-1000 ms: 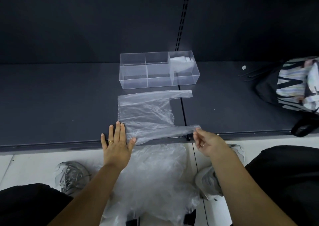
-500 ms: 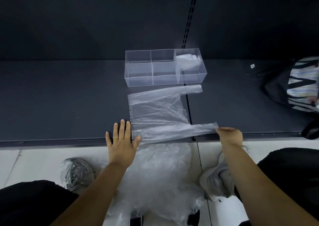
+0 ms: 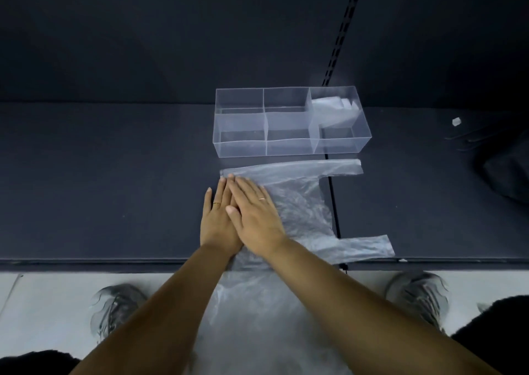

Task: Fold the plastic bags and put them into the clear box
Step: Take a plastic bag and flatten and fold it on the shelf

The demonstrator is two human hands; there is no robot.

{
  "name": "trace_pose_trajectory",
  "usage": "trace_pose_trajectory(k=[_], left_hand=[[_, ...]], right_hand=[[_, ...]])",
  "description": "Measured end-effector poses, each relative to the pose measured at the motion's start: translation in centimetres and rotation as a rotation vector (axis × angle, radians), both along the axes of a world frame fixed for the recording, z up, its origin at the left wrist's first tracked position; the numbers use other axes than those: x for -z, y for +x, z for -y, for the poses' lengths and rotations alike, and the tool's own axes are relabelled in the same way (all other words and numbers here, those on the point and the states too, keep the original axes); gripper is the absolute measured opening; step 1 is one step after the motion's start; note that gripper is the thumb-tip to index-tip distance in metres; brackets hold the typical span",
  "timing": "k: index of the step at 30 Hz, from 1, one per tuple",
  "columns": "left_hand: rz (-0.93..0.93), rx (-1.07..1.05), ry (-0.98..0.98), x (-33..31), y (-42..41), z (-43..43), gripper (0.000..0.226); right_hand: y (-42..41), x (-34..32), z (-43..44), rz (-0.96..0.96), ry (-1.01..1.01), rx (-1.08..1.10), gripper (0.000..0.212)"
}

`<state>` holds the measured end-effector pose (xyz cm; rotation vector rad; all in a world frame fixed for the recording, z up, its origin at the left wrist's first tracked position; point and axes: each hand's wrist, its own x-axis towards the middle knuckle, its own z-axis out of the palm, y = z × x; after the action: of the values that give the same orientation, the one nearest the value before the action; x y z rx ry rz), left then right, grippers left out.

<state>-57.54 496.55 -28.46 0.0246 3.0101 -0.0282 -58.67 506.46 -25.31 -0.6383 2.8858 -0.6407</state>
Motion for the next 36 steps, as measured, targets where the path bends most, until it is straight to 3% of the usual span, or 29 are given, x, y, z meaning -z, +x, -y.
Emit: trace_pose_trajectory(k=[6, 11, 15, 18, 21, 25, 31, 36], left_hand=[[-0.043, -0.042, 0.142, 0.1, -0.4, 0.0, 0.066], [-0.041, -0.044, 0.151, 0.2, -0.4, 0.2, 0.067], [0.045, -0.032, 0.142, -0.4, -0.7, 0.3, 0.067], [-0.064, -0.047, 0.222, -1.9, 0.6, -0.2, 0.059], [-0.211, 0.005, 0.299, -2.7, 4.5, -2.0, 0.053], [-0.063, 0.068, 0.145, -1.4, 7.9, -1.1, 0.062], [0.072, 0.066, 0.071, -0.2, 7.5, 0.0, 0.078], [0.041, 0.162, 0.093, -1.7, 8.0, 0.9, 0.089]], right_hand=[[-4.1, 3.4, -6.3, 0.044, 0.295, 0.178, 0.077], [-5.6, 3.4, -15.1, 0.043, 0.359, 0.53, 0.075], [-5.0, 1.9, -17.9, 0.101, 0.369, 0.664, 0.07], [-2.0, 0.2, -14.1, -0.034, 0.232, 0.603, 0.063], [2.9, -0.1, -7.1, -0.038, 0.077, 0.342, 0.058], [6.6, 1.6, -2.9, 0.079, 0.127, 0.16, 0.056], [5.2, 2.9, -12.2, 0.045, 0.355, 0.319, 0.063], [5.1, 1.6, -20.6, 0.063, 0.36, 0.539, 0.069]])
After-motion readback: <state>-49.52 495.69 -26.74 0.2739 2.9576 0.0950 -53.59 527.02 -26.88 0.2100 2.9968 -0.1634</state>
